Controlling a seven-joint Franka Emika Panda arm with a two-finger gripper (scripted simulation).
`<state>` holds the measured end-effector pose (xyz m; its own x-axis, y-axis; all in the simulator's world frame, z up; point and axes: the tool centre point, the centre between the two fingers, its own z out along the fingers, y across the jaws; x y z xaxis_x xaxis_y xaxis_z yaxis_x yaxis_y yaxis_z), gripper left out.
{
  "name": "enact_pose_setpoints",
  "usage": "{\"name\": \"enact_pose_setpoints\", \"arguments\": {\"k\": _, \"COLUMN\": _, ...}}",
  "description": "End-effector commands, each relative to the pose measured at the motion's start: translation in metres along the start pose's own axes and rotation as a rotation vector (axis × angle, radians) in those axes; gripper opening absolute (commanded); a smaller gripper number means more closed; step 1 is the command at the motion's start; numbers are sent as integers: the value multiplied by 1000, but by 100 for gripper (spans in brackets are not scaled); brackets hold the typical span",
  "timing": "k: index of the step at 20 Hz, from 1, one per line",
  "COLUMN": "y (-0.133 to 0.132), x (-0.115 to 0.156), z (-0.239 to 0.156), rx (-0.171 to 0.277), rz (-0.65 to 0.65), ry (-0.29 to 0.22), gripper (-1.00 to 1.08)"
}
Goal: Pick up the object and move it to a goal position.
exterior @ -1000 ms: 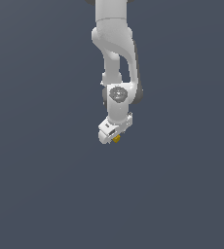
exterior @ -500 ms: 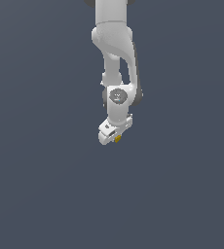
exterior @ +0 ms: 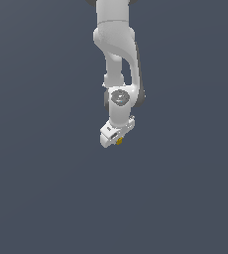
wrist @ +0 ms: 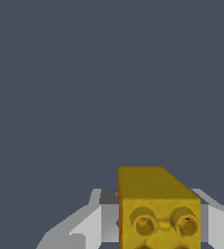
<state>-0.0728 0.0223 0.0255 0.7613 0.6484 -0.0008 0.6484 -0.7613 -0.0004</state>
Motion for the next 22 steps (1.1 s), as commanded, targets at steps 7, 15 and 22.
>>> {"name": "enact_pose_setpoints", "arguments": {"k": 7, "y": 9, "x": -10, "z": -33, "rx": -1, "rz": 0, "ry": 1, "gripper": -100}}
{"name": "enact_pose_setpoints", "arguments": {"k": 15, "y": 27, "x": -30, "z": -98, "rx": 0, "rz": -1, "ry": 1, "gripper": -100}}
{"name": "enact_pose_setpoints", "arguments": {"k": 22, "y": 48, "x": -53, "z": -174, "rx": 1, "rz": -1, "ry": 3, "gripper": -100}}
